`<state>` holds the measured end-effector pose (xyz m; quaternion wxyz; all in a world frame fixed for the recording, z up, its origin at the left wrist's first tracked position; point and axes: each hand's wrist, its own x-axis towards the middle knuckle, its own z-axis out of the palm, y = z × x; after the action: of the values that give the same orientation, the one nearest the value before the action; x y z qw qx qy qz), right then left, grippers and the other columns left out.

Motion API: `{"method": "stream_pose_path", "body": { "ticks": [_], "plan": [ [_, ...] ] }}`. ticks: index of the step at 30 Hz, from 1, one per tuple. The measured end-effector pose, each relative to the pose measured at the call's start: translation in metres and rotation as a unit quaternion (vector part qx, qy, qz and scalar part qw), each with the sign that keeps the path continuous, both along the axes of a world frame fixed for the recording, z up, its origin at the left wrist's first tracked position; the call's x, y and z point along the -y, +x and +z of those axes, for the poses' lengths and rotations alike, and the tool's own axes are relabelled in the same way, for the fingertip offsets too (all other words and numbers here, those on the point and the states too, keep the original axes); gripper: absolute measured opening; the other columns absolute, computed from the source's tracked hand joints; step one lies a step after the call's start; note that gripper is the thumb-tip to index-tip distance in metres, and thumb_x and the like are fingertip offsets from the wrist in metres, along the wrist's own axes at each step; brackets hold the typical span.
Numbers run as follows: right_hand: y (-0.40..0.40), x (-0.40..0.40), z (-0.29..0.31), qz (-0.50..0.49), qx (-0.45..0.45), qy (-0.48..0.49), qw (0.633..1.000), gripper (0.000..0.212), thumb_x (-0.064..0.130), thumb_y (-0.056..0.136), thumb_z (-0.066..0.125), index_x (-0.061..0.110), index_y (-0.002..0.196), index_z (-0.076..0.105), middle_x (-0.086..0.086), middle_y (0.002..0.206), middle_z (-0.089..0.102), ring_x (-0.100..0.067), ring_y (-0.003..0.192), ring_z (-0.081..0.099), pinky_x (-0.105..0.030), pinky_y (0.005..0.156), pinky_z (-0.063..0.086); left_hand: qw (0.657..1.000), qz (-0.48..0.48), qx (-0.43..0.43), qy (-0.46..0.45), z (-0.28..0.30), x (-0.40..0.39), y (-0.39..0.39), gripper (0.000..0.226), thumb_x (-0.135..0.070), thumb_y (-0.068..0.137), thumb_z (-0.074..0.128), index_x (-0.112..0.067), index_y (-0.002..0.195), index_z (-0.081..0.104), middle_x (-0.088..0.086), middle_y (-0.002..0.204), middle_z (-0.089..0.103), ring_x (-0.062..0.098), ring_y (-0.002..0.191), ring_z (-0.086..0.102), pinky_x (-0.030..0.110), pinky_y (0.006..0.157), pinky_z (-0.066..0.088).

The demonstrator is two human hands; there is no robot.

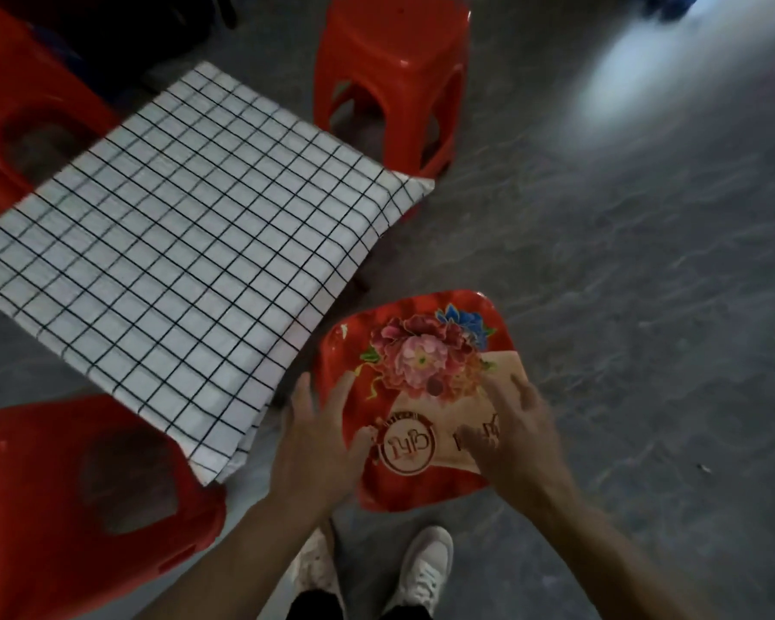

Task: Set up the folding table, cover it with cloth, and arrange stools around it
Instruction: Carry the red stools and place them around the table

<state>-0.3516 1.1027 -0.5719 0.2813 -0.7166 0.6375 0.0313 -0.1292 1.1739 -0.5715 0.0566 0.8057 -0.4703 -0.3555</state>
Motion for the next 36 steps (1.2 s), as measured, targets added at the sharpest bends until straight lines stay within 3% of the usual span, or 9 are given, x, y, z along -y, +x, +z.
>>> {"method": "stream_pose_path", "body": {
  "ticks": [5,8,10,12,16,21,29,33,36],
  "plan": [
    [-0.004,0.029,-0.054,0.025,-0.081,0.018,0.996,0.091,0.06,0.079,0.067,0.047,0.151,0.013,-0.016,0.161,0.004,-0.04,0.146,0.011,-0.055,0.112,0.03,0.999,0.027,-0.04,0.02,-0.051,0.027,-0.011,0.088,-0.052,0.089,0.061,-0.054,0.15,-0.003,0.014,0.163,-0.003,0.04,0.146,0.02,0.053,0.113,0.034],
    [-0.011,0.049,-0.071,-0.031,-0.059,0.046,0.997,0.097,0.065,0.073,0.07,0.052,0.149,0.011,-0.016,0.162,-0.007,-0.046,0.147,0.003,-0.063,0.113,0.026,0.993,0.076,-0.076,0.052,-0.068,0.029,-0.016,0.095,-0.047,0.086,0.065,-0.055,0.15,-0.005,0.022,0.148,0.026,0.035,0.124,0.047,0.046,0.103,0.045],
    [-0.018,0.059,-0.078,-0.055,-0.012,0.052,0.997,0.095,0.064,0.073,0.07,0.046,0.15,0.018,-0.014,0.161,0.011,-0.044,0.146,0.01,-0.061,0.112,0.03,0.992,0.091,-0.081,0.044,-0.071,0.028,-0.018,0.095,-0.044,0.086,0.065,-0.055,0.15,-0.004,0.019,0.137,0.037,0.027,0.107,0.051,0.036,0.093,0.045],
    [-0.022,0.061,-0.081,-0.06,0.018,0.048,0.997,0.091,0.055,0.076,0.072,0.043,0.15,0.022,-0.012,0.15,0.029,-0.039,0.136,0.033,-0.053,0.105,0.042,0.992,0.096,-0.077,0.032,-0.073,0.028,-0.018,0.093,-0.043,0.087,0.065,-0.056,0.151,-0.001,0.015,0.132,0.037,0.021,0.098,0.046,0.032,0.087,0.042],
    [-0.024,0.053,-0.082,-0.098,0.028,0.036,0.994,0.089,0.052,0.075,0.074,0.047,0.146,0.022,-0.013,0.144,0.033,-0.036,0.124,0.046,-0.054,0.099,0.047,0.996,0.031,-0.074,0.025,-0.073,0.033,-0.012,0.078,-0.053,0.091,0.054,-0.057,0.15,0.002,0.013,0.137,0.032,0.03,0.118,0.046,0.044,0.102,0.046],
    [-0.026,0.034,-0.084,-0.168,0.058,0.047,0.983,0.101,0.052,0.071,0.079,0.045,0.15,0.017,-0.014,0.142,0.033,-0.038,0.125,0.044,-0.059,0.1,0.045,0.998,-0.056,-0.02,0.006,-0.066,0.075,0.0,0.066,-0.056,0.094,0.048,-0.053,0.152,0.014,0.012,0.161,0.01,0.042,0.144,0.015,0.056,0.114,0.025],
    [-0.014,0.022,-0.087,-0.242,0.088,0.024,0.966,0.109,0.05,0.067,0.084,0.037,0.152,0.017,-0.014,0.138,0.036,-0.036,0.125,0.043,-0.055,0.103,0.044,0.989,-0.148,-0.006,-0.004,-0.06,0.14,0.009,0.072,-0.063,0.089,0.053,-0.046,0.152,0.022,0.01,0.163,0.008,0.04,0.146,0.009,0.058,0.117,0.023],
    [-0.016,0.028,-0.088,-0.226,0.064,0.024,0.972,0.1,0.048,0.067,0.085,0.043,0.147,0.024,-0.015,0.133,0.039,-0.035,0.116,0.051,-0.052,0.1,0.048,0.989,-0.148,-0.012,0.006,-0.072,0.135,0.016,0.076,-0.049,0.092,0.059,-0.047,0.154,0.015,0.008,0.165,0.001,0.038,0.149,0.005,0.053,0.118,0.02],
    [-0.02,0.035,-0.088,-0.216,0.075,0.019,0.973,0.086,0.038,0.071,0.084,0.035,0.143,0.036,-0.014,0.129,0.05,-0.031,0.116,0.053,-0.043,0.099,0.048,0.991,-0.136,-0.002,-0.003,-0.084,0.12,0.026,0.092,-0.044,0.089,0.066,-0.045,0.155,0.002,0.009,0.165,0.004,0.034,0.149,0.012,0.05,0.118,0.026]
  ]
}}
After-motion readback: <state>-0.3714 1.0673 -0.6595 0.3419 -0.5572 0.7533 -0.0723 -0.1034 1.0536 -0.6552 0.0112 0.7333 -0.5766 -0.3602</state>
